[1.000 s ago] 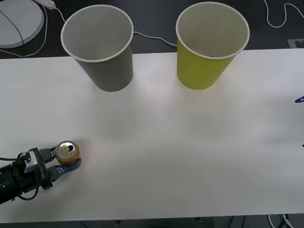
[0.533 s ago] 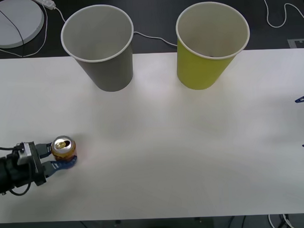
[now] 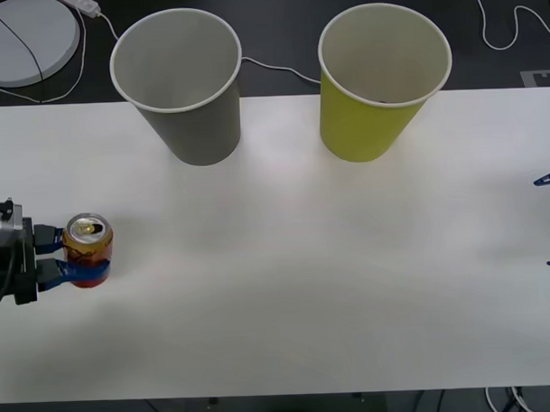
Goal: Put the can into the green bin and the plastic bottle into the gray bin
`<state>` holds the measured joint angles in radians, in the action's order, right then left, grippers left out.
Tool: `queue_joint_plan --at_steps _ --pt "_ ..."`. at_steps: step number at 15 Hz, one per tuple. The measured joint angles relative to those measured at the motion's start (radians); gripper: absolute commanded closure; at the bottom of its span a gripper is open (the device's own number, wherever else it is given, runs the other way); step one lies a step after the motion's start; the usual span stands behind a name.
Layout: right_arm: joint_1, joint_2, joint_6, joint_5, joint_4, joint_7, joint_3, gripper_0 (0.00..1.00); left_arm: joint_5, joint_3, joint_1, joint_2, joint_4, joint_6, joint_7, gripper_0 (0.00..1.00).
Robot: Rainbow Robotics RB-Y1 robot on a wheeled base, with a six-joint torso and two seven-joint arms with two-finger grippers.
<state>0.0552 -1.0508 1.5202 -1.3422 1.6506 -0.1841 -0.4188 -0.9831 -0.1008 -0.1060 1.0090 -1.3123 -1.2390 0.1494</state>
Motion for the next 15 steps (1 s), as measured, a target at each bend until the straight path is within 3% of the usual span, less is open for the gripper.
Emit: queue_joint_plan --at_steps 4,11,15 --pt "0.0 0.0 0.0 0.0 0.0 0.0 0.0 0.0 -0.156 0.109 0.0 0.061 -0.18 -0.04 -0.266 1.0" --pt "0.0 0.0 0.0 0.0 0.0 0.0 0.0 0.0 -0.438 0.359 -0.008 0.069 -0.534 -0.219 -0.79 0.99" --pt "0.0 0.0 0.0 0.0 0.0 0.0 0.0 0.0 -0.485 0.337 -0.151 0.147 -0.593 -0.289 -1.028 0.99"
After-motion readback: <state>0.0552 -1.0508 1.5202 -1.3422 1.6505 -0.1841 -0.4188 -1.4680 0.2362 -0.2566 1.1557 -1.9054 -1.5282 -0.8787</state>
